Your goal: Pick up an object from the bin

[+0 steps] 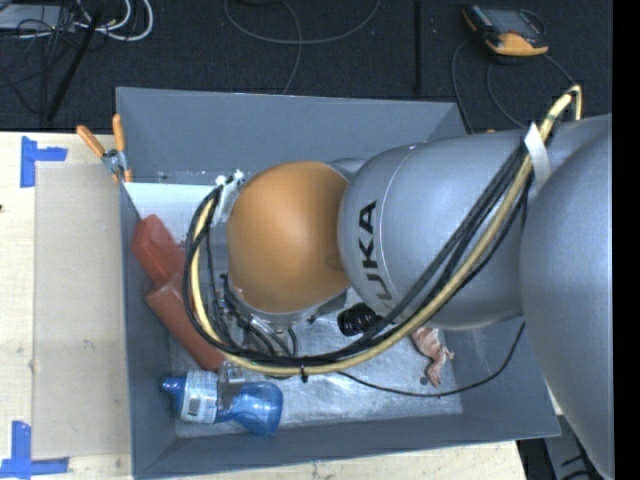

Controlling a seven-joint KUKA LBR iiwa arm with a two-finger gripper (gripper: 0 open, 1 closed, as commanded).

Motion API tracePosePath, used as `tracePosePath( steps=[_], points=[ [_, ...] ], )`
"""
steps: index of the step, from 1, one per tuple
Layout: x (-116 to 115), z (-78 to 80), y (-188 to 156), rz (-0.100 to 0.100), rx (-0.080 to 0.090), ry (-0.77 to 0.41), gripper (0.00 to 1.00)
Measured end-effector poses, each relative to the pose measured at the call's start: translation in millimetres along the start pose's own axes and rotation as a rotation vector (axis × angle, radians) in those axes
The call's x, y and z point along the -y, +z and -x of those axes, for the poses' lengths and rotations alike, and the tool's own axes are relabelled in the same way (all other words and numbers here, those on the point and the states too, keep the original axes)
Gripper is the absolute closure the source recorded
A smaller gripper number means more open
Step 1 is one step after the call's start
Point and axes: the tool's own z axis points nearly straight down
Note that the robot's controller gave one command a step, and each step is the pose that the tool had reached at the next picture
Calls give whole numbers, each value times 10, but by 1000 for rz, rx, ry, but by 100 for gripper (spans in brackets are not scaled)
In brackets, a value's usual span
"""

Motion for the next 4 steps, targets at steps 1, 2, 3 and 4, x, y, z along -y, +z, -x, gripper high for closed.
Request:
tracePosePath(
  steps=[1, 2, 3, 4],
  points=[
    [4, 18, -42, 3, 7, 3, 0],
    [29, -28, 459, 5, 13, -42, 0],
    [173, -50, 873, 7, 19, -489, 100],
    [173, -50, 874, 7, 18, -488, 100]
  ],
)
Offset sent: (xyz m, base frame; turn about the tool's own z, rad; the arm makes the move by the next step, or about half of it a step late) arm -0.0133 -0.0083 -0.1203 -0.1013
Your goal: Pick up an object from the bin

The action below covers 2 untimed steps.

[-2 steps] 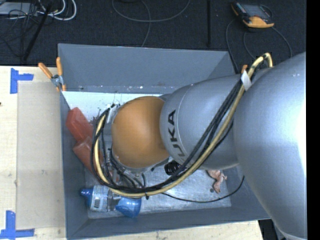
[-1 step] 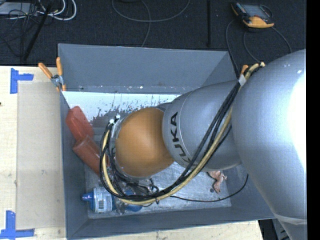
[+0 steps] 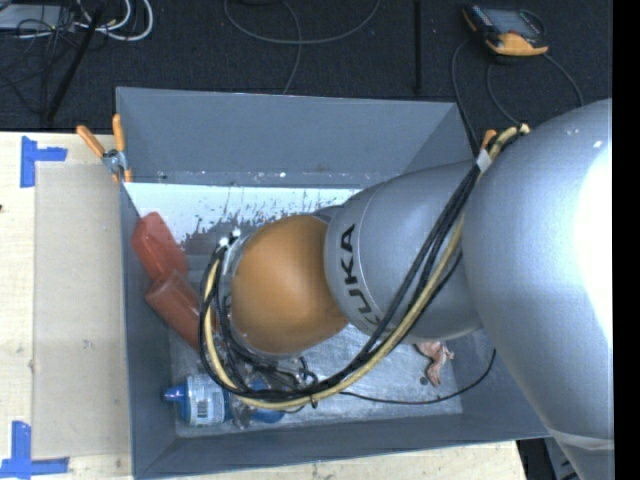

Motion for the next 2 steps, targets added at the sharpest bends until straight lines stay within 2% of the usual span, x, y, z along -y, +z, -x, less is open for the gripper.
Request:
tracePosePath(
  steps=[1, 2],
  points=[
    [-28, 58, -515, -2, -16, -20, 100],
    [163, 189, -1116, -3, -9, -15, 100]
  ],
)
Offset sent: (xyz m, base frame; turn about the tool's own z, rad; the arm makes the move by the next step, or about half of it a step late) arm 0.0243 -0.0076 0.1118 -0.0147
